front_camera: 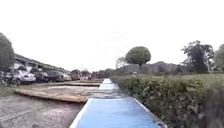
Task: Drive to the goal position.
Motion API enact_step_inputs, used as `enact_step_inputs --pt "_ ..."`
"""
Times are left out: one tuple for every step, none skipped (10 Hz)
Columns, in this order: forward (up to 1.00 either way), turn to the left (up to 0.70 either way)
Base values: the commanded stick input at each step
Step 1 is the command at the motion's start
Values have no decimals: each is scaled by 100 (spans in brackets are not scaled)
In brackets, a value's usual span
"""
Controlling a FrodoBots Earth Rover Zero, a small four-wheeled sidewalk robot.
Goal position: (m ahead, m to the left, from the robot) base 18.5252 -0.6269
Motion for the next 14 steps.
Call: enact_step_inputs --pt "50 0" --pt "50 0" --pt "50 0" --pt "50 0" --pt "50 0" --pt "50 0" --pt "50 0" --pt "50 0" --pt "50 0" --pt "50 0" --pt "50 0" --pt "50 0" --pt "50 0" --pt "50 0"
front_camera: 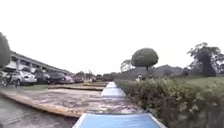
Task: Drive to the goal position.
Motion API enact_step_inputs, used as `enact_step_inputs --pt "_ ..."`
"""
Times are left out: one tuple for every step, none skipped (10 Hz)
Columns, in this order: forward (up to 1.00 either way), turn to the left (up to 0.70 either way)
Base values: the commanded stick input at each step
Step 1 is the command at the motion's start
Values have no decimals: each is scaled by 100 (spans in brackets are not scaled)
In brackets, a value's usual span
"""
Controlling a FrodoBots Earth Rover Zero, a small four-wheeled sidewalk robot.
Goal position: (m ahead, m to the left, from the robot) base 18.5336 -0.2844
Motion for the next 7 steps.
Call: enact_step_inputs --pt "50 0" --pt "50 0" --pt "50 0" --pt "50 0" --pt "50 0" --pt "50 0" --pt "50 0"
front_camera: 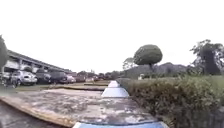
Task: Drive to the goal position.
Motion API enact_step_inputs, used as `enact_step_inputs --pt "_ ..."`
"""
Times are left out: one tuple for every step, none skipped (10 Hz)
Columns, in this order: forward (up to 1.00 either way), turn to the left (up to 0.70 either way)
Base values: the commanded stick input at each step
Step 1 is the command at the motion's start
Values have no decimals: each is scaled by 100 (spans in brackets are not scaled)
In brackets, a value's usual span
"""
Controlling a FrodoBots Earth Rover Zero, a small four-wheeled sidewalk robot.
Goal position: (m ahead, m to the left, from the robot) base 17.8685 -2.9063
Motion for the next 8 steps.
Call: enact_step_inputs --pt "50 0" --pt "50 -37" --pt "50 -47" --pt "50 -23" --pt "50 0" --pt "50 0" --pt "50 0" --pt "50 0"
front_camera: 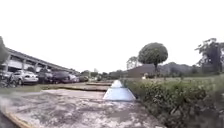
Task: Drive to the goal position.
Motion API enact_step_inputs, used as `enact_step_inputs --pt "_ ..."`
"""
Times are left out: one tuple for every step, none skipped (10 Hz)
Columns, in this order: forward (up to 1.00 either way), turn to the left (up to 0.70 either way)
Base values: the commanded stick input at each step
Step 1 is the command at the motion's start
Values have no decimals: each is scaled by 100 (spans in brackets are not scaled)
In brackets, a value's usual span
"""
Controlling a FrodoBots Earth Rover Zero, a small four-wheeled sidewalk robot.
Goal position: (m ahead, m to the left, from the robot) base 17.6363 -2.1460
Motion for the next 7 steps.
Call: enact_step_inputs --pt "50 0" --pt "50 0" --pt "50 0" --pt "50 0" --pt "50 0" --pt "50 0" --pt "50 0"
